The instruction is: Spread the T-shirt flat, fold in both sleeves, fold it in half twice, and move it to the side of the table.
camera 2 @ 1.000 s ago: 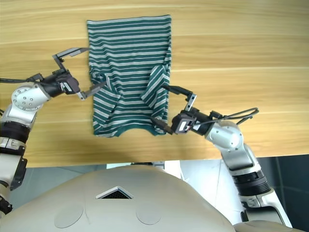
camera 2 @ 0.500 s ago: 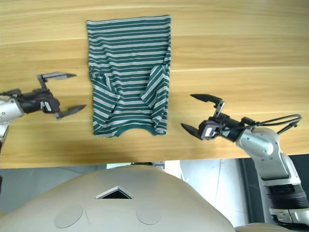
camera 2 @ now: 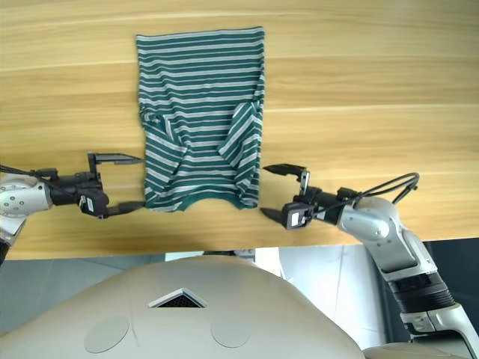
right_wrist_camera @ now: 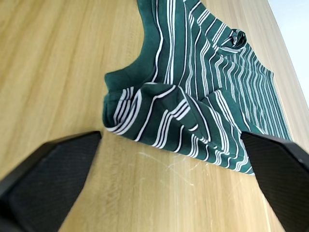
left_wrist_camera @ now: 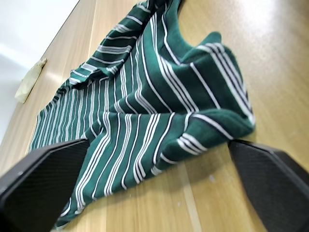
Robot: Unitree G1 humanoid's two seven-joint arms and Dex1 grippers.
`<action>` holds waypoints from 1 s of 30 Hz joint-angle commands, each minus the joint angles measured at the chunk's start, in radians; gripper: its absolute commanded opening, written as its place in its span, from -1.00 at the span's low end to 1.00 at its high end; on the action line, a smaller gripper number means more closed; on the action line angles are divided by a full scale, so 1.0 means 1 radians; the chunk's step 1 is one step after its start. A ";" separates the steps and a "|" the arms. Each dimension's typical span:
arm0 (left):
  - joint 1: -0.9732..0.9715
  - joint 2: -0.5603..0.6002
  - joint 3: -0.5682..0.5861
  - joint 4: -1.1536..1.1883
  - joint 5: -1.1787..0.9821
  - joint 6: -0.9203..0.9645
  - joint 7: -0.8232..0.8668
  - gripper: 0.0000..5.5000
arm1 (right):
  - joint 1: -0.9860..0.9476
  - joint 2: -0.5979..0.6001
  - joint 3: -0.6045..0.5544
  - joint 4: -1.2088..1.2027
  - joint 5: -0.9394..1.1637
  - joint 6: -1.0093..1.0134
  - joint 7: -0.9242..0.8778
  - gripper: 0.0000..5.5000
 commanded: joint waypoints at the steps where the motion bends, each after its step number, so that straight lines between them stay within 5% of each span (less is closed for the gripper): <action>1: 0.003 -0.016 -0.053 0.030 0.081 0.032 -0.040 0.96 | -0.022 0.021 0.061 0.059 -0.077 0.022 0.007 0.95; 10: -0.030 -0.019 -0.089 0.080 0.115 -0.005 -0.043 0.96 | -0.075 0.031 0.116 0.128 -0.102 0.019 -0.022 0.30; 27: -0.054 -0.005 -0.181 0.073 0.080 -0.057 -0.088 -0.20 | -0.063 0.016 0.129 0.115 -0.100 0.016 -0.038 -0.96; 30: -0.055 -0.002 -0.189 0.070 0.074 -0.057 -0.090 -0.40 | -0.058 0.014 0.126 0.109 -0.099 0.015 -0.037 -1.00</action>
